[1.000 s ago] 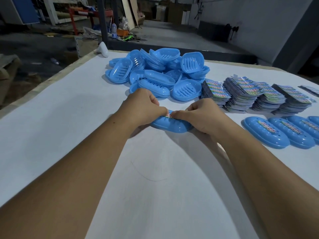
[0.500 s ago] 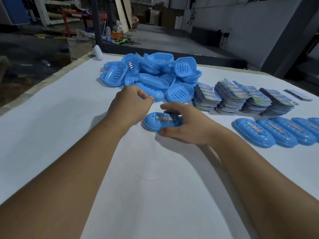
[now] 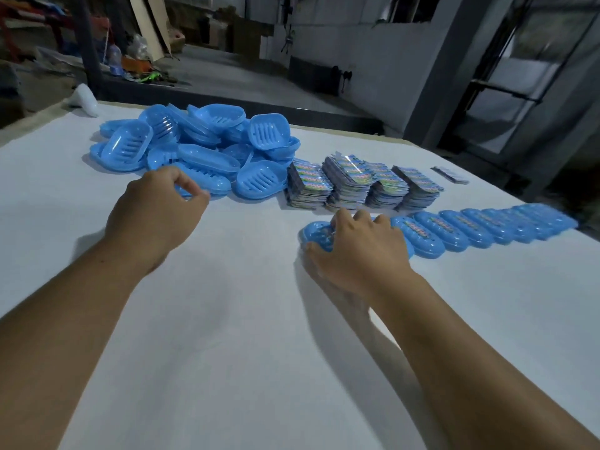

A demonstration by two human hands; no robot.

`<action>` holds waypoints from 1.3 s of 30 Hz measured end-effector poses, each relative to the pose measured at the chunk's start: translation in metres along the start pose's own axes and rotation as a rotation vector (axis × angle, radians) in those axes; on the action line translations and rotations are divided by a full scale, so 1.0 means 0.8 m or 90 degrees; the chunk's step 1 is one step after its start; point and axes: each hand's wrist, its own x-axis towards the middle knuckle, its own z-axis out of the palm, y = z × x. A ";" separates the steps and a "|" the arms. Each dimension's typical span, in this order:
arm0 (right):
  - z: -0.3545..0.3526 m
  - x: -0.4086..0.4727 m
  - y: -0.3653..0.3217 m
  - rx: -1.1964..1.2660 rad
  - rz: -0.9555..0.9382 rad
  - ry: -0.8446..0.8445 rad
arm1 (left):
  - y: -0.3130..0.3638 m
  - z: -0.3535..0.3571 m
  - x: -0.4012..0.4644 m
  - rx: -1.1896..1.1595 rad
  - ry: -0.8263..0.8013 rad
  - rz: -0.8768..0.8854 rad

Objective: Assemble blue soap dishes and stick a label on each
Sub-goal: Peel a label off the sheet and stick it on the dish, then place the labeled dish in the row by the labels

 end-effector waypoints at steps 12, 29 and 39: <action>0.005 0.006 0.047 0.152 0.111 0.038 | 0.004 -0.002 -0.007 -0.046 -0.014 -0.011; -0.002 0.032 0.045 0.285 0.046 0.031 | -0.002 0.002 -0.003 -0.024 -0.023 0.000; 0.003 0.091 -0.077 0.294 -0.159 0.006 | -0.003 -0.001 -0.002 -0.006 -0.034 0.007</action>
